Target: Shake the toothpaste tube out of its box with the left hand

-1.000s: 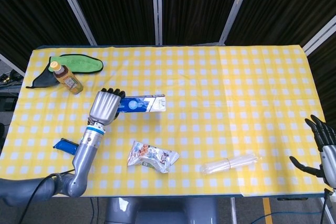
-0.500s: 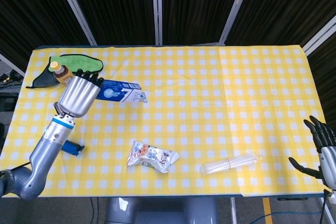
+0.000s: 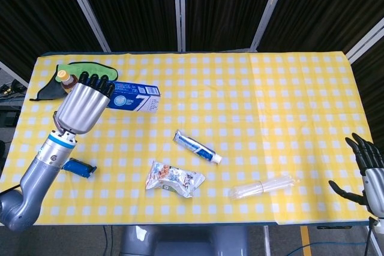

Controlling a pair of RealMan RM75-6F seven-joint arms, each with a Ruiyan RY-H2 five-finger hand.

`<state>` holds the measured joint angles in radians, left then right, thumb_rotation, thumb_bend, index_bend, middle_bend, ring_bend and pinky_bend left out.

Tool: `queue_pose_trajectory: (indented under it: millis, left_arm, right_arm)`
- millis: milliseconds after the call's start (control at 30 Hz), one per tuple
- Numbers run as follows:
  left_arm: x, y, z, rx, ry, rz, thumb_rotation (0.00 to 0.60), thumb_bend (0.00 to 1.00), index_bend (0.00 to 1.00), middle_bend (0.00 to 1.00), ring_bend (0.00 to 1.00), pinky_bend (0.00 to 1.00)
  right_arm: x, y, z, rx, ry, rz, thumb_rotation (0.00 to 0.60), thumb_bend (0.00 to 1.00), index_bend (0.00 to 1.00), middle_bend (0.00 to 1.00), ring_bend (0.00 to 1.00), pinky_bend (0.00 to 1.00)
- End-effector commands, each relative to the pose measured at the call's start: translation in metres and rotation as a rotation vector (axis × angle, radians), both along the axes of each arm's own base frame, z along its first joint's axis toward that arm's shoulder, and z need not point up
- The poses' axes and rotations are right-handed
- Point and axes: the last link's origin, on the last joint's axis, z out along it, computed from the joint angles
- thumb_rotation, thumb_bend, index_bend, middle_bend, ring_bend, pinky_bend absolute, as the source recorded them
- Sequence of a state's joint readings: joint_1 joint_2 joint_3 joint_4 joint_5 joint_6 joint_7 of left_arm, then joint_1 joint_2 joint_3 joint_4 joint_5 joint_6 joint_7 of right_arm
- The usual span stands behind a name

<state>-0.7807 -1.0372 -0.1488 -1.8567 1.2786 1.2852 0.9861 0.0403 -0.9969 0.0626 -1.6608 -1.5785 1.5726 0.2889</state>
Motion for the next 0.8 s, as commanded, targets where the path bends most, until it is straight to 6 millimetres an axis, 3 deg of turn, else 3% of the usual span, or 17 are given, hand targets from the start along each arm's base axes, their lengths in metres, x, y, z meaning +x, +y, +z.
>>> queue_pose_trajectory:
  millis: [33,233,533,667,800]
  left_arm:
    - [0.001,-0.002,0.002,0.001,-0.026,-0.005,0.600,0.41,0.52,0.34,0.37,0.40]
    - [-0.009,-0.010,-0.004,-0.035,-0.085,0.036,0.600,0.40,0.52,0.34,0.37,0.40]
    - [-0.064,-0.033,-0.039,-0.211,-0.371,0.262,0.600,0.40,0.48,0.30,0.34,0.38]
    - [-0.089,-0.042,-0.055,-0.277,-0.463,0.364,0.600,0.35,0.38,0.17,0.23,0.28]
    - [-0.112,-0.051,-0.066,-0.315,-0.517,0.430,0.600,0.18,0.23,0.01,0.08,0.13]
  right_arm:
    - [0.000,0.000,0.000,0.000,0.001,0.000,0.600,0.08,0.00,0.00,0.00,0.00]
    - [0.000,0.000,0.000,0.002,0.003,-0.002,0.600,0.08,0.00,0.00,0.00,0.00]
    - [0.000,0.001,-0.001,0.004,0.006,-0.002,0.600,0.08,0.00,0.00,0.00,0.00]
    - [0.000,0.000,-0.003,0.008,0.011,-0.003,0.600,0.08,0.00,0.00,0.00,0.00]
    - [0.000,0.000,-0.004,0.010,0.016,-0.005,0.600,0.08,0.00,0.00,0.00,0.00]
